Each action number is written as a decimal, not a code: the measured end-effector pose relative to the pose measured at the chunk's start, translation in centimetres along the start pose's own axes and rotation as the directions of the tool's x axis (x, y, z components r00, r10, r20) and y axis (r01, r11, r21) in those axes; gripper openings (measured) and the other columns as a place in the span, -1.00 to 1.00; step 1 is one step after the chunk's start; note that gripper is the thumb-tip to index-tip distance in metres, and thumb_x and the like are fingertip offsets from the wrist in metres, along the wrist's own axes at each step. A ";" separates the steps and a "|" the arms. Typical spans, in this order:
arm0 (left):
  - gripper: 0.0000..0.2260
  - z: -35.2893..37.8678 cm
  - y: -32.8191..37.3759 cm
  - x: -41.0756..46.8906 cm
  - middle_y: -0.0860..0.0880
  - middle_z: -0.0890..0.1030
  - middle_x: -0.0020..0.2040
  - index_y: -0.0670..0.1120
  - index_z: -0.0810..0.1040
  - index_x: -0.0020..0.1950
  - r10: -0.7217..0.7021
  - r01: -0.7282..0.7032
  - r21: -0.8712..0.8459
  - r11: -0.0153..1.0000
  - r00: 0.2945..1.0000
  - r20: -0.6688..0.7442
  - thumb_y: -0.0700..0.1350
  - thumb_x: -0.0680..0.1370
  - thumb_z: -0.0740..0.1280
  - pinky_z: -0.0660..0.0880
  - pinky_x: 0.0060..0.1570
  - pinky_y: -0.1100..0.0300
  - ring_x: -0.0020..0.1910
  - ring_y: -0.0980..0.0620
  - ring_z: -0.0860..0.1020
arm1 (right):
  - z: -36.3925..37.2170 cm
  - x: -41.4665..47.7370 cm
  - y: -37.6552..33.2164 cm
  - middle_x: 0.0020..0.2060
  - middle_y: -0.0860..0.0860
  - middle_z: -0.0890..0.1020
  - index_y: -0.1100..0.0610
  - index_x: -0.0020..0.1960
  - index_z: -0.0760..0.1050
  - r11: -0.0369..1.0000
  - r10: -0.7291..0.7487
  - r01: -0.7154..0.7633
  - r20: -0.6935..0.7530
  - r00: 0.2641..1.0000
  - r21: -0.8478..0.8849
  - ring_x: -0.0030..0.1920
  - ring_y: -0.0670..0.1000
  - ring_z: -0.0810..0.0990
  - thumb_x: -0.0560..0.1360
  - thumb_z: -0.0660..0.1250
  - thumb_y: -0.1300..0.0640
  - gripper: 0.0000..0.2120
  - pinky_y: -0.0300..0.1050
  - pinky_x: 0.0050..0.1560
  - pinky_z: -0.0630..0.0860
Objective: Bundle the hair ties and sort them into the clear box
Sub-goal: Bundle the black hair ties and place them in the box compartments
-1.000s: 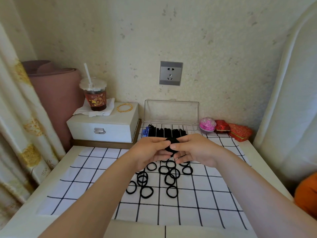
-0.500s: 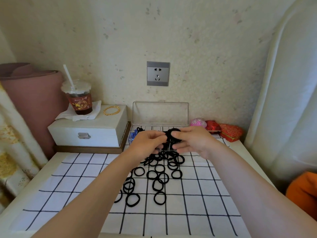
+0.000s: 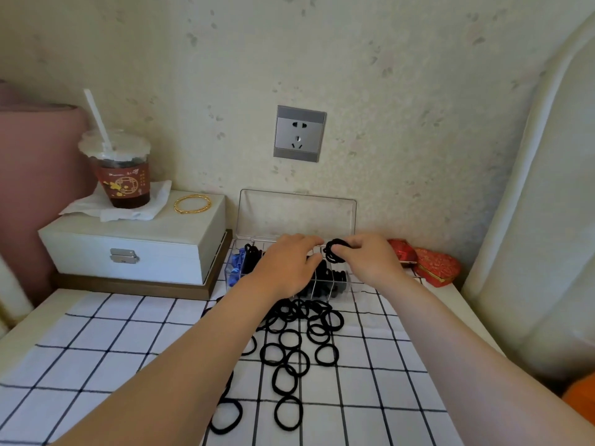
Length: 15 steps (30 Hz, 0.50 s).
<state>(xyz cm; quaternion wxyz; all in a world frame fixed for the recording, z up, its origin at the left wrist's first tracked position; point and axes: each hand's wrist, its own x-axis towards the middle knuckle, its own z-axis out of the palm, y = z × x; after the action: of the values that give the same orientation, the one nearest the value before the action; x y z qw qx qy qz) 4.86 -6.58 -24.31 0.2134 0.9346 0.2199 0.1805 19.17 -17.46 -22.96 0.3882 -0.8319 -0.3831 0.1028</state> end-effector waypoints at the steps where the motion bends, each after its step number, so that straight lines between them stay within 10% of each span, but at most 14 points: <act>1: -0.61 0.1 -0.1 0.2 -0.02 0.44 0.40 0.06 0.33 0.50 0.005 -0.005 0.021 1.000 1.000 0.004 0.05 0.66 0.14 0.25 0.37 0.06 0.39 -0.05 0.31 | 0.2 0.3 0.1 -0.19 -0.02 0.73 -0.04 -0.03 0.70 0.998 -0.004 0.004 -0.005 1.000 -0.062 -0.11 -0.01 0.68 0.52 0.37 -0.10 -0.82 0.02 0.04 0.61; 15: -0.57 1.2 -0.6 0.9 0.05 0.30 0.42 0.21 0.35 0.45 0.064 -0.066 0.077 0.995 0.997 0.038 0.16 0.58 0.21 0.10 0.41 0.03 0.43 0.03 0.13 | 1.9 2.1 -0.8 -0.19 -0.07 0.65 -0.15 -0.10 0.67 0.612 -0.028 0.077 0.076 0.997 -0.787 -0.04 0.05 0.60 0.41 0.33 -0.01 -0.84 0.04 0.13 0.50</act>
<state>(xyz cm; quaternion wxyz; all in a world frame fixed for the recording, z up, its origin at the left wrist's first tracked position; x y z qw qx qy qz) 5.96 -6.05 -25.34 0.1746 0.9519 0.1925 0.1623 19.27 -14.51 -23.40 -0.0250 -0.9030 -0.4242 -0.0643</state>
